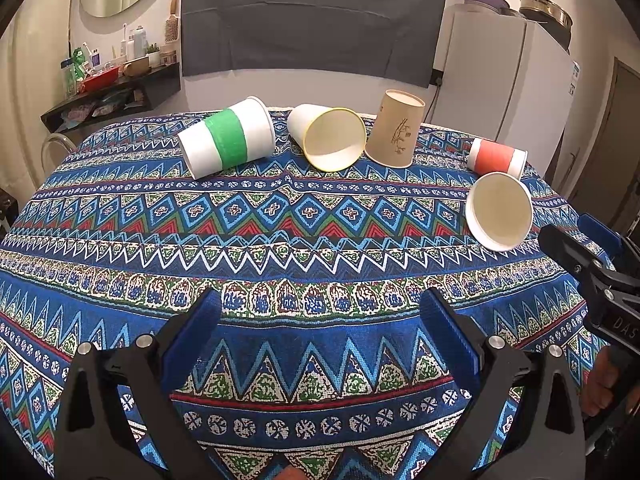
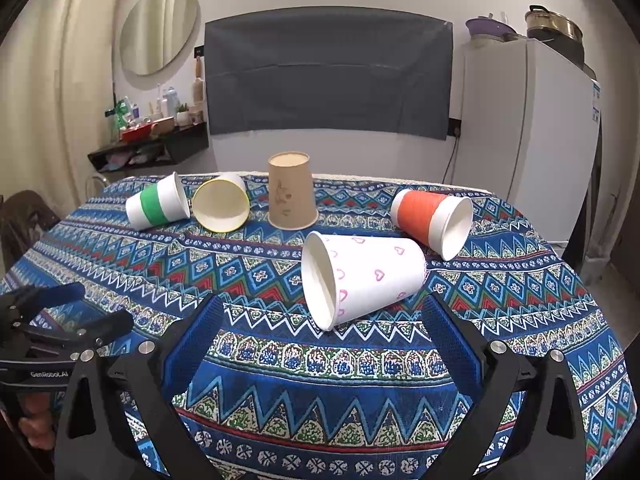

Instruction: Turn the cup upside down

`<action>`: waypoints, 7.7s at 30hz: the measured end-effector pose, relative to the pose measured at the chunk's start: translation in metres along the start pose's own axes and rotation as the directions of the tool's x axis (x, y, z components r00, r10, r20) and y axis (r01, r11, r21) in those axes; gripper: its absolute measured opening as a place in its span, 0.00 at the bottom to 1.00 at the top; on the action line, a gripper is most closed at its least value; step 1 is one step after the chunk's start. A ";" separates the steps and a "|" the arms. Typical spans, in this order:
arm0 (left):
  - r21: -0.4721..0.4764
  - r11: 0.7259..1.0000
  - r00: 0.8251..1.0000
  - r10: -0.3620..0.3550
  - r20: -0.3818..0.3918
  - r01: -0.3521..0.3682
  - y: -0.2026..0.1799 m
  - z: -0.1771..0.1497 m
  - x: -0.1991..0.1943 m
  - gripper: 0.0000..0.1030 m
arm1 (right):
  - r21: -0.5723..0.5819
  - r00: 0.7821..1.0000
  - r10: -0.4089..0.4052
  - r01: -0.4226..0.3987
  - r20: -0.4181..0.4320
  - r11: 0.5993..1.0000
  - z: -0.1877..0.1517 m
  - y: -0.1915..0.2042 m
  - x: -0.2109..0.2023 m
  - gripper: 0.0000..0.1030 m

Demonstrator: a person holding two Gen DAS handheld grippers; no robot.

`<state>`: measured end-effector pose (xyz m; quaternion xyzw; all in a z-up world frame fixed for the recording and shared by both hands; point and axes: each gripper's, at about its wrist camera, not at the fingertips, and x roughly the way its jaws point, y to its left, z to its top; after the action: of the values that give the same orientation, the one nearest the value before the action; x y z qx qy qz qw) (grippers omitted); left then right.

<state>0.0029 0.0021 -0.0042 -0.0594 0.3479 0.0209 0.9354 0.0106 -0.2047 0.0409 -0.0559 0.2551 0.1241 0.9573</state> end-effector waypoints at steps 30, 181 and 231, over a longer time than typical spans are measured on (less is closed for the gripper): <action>0.009 1.000 1.000 0.002 -0.004 -0.002 -0.003 0.000 0.000 0.94 | 0.010 1.000 0.003 -0.003 -0.021 1.000 0.000 -0.003 0.005 0.92; 0.108 0.991 0.976 0.097 -0.195 -0.077 0.097 0.008 -0.028 0.94 | 0.191 0.773 0.486 -0.448 -0.409 0.874 0.051 0.096 0.072 0.92; 0.180 0.984 0.961 0.031 -0.275 0.020 0.051 0.011 0.026 0.94 | -0.105 0.972 0.204 -0.216 -0.120 0.971 0.060 0.094 0.074 0.59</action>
<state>0.0260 0.0540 -0.0181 0.0244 0.4758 -0.0167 0.8791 0.0762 -0.0886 0.0509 -0.0912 0.3035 0.2362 0.9186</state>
